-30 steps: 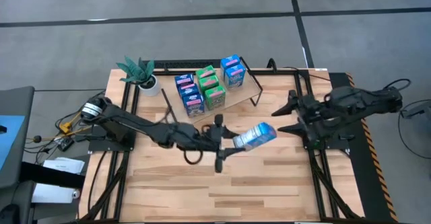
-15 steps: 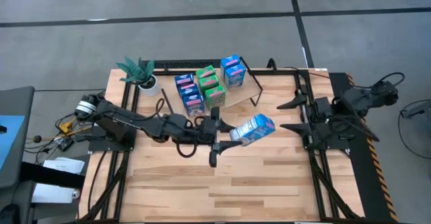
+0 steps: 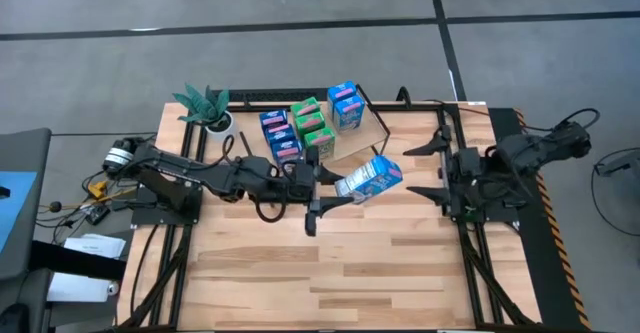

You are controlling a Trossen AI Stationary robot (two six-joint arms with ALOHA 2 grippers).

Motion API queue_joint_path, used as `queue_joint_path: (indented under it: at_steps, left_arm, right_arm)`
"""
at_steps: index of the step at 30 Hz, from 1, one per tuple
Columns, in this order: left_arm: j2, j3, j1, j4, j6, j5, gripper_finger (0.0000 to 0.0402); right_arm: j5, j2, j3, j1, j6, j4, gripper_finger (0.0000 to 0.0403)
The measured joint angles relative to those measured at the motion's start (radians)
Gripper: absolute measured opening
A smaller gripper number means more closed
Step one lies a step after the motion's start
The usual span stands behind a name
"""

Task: Stack cereal on shelf
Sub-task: Put the light blue cereal box on the shelf and align it with the other light blue cereal boxes

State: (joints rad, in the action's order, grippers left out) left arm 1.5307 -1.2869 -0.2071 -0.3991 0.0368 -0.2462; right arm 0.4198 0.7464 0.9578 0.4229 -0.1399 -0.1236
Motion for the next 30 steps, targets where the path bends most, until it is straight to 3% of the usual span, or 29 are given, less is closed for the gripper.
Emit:
queue_joint_path:
  at_steps: [8, 14, 25, 30]
  left_arm:
    - [0.000, 0.000, 0.002, 0.003, 0.009, 0.029, 0.0169]
    - [0.000, 0.000, 0.002, 0.001, 0.015, 0.066, 0.0169]
    - [0.000, 0.000, -0.007, 0.030, 0.052, 0.108, 0.0169]
    - [0.001, 0.000, -0.009, 0.033, 0.054, 0.106, 0.0169]
  right_arm:
    - [-0.007, 0.045, 0.036, -0.060, 0.094, -0.042, 0.0385]
    - [-0.127, 0.087, 0.099, -0.074, 0.135, -0.106, 0.0399]
    - [-0.173, 0.161, 0.156, -0.071, 0.142, -0.170, 0.0393]
    - [-0.176, 0.154, 0.164, -0.072, 0.139, -0.169, 0.0357]
